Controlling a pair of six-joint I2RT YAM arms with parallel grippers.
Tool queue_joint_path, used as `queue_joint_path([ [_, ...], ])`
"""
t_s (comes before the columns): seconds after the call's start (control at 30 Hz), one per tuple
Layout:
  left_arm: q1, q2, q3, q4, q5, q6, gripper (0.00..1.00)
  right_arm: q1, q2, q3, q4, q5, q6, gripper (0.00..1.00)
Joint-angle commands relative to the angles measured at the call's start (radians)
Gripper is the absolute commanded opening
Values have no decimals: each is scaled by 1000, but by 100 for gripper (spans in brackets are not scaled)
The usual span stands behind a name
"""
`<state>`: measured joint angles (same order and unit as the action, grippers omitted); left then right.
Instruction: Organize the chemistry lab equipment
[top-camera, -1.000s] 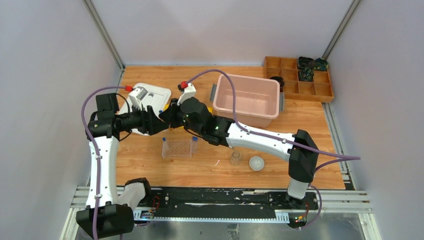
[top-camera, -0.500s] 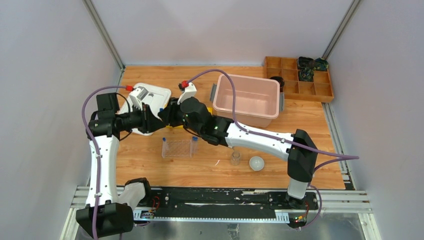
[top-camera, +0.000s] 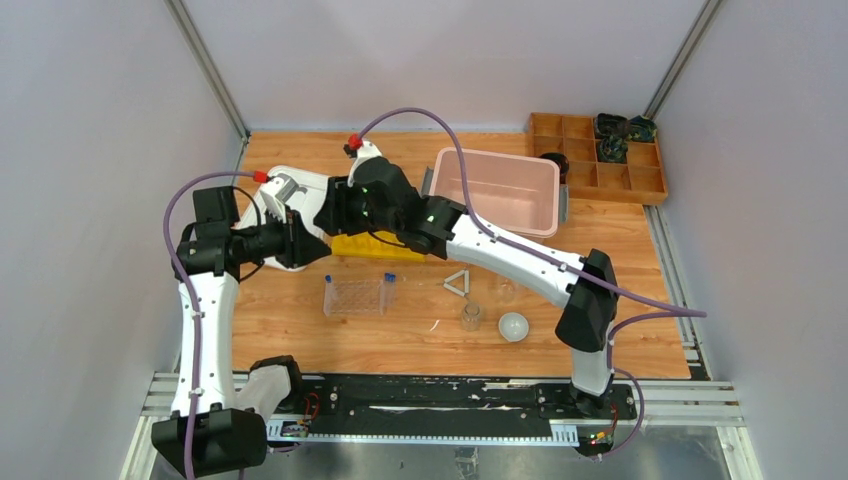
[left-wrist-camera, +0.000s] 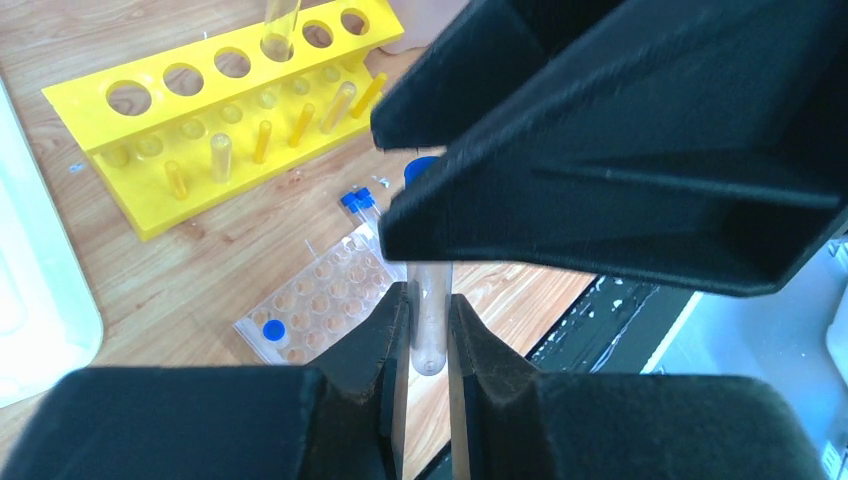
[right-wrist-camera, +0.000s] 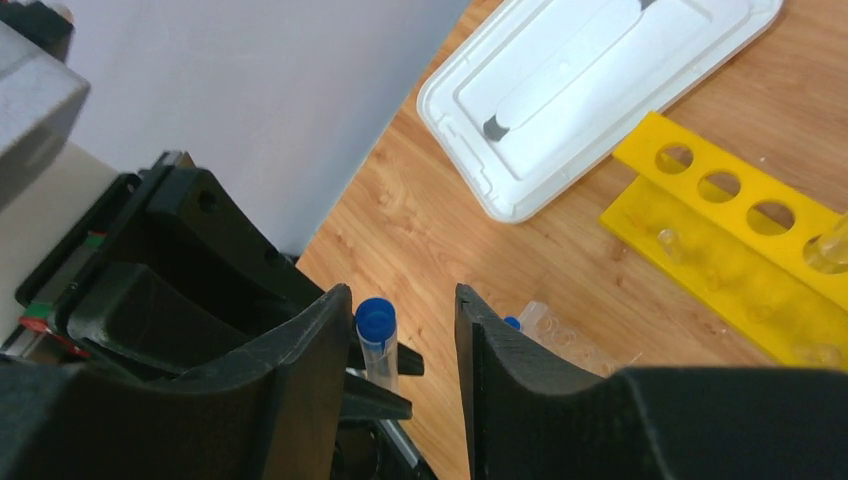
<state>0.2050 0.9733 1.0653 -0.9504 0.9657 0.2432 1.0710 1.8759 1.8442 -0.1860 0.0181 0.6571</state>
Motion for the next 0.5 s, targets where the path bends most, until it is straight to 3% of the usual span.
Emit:
queue_joint_path([
  [0.0, -7, -19, 10, -6, 12, 22, 6, -6, 23, 52, -85, -84, -36, 45],
  [0.47, -8, -24, 17, -5, 13, 18, 6, -28, 63, 104, -92, -94, -69, 35],
])
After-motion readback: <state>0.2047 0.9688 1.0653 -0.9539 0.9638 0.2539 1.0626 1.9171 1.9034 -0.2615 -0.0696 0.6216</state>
